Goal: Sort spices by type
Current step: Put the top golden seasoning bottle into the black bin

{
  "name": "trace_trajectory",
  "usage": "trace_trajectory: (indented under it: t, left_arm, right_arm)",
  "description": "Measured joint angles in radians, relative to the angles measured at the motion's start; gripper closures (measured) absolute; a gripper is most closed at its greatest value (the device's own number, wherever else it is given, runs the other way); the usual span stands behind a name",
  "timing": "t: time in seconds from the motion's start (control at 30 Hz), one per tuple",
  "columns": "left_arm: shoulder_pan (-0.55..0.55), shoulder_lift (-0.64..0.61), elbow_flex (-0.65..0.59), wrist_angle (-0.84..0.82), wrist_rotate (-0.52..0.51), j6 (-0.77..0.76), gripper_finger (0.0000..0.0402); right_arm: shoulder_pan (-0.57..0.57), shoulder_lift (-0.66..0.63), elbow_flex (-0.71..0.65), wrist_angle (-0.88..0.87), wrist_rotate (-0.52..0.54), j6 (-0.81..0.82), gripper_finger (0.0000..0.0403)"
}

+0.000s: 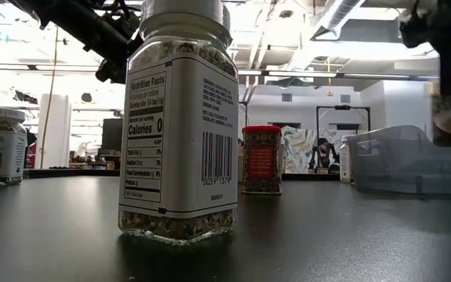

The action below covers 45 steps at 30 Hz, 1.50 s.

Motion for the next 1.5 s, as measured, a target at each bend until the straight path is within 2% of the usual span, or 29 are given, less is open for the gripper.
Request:
trace_trajectory:
  t: [0.27,0.43,0.77,1.13,1.5]
  left_arm:
    - [0.000,0.000,0.000,0.000,0.000,0.001,0.0030]
    - [0.000,0.000,0.000,0.000,0.000,0.001,0.0030]
    - [0.000,0.000,0.000,0.000,0.000,0.003,0.0030]
    - [0.000,0.000,0.000,0.000,0.000,0.001,0.0030]
    - [0.000,0.000,0.000,-0.001,0.000,0.000,0.0030]
  right_arm:
    - [0.031,-0.033,-0.113,0.090,0.013,-0.027,0.0099]
    - [0.004,-0.044,-0.120,0.138,0.049,-0.069,0.0099]
    - [-0.062,-0.032,-0.120,0.131,0.039,-0.092,0.0099]
    - [-0.063,0.012,-0.120,0.149,-0.003,-0.348,0.0100]
    - [-0.063,0.018,-0.191,0.226,-0.044,-0.393,0.0100]
